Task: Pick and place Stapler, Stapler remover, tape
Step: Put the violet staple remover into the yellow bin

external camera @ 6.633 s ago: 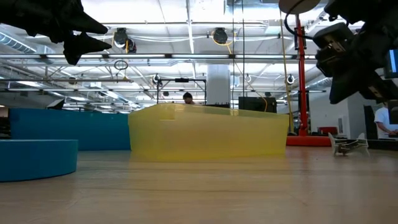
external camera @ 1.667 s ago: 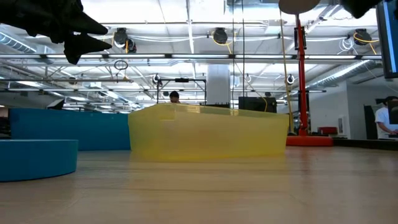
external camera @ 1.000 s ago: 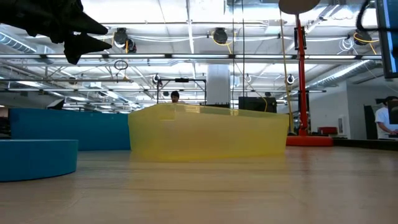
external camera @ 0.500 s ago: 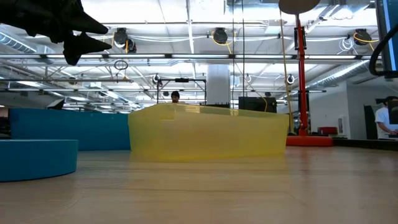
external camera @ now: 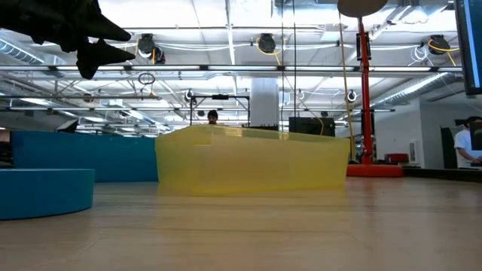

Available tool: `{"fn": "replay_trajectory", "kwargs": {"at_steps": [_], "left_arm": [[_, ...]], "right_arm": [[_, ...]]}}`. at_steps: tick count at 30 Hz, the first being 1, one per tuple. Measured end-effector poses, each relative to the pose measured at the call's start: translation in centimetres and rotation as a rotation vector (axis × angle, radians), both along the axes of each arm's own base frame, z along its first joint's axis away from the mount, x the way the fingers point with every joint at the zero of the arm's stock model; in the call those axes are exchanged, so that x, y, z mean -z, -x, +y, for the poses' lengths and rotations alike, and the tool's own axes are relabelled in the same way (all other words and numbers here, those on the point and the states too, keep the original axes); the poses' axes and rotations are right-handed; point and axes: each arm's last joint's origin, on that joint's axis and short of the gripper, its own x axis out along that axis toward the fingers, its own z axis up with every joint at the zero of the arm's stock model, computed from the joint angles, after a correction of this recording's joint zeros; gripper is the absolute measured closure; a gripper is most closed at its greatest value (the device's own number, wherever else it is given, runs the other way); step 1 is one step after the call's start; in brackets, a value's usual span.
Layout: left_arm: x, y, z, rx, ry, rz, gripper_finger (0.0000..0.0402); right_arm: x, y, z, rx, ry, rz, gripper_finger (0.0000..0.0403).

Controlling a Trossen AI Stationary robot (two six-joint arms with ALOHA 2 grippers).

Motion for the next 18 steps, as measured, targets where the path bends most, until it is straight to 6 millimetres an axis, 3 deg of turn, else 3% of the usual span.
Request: {"fn": "replay_trajectory", "kwargs": {"at_steps": [18], "left_arm": [[0.0, 0.0, 0.01, 0.003, -0.022, 0.004, 0.0192]], "right_arm": [[0.12, 0.38, 0.24, 0.033, 0.065, -0.02, 0.0255]]}}
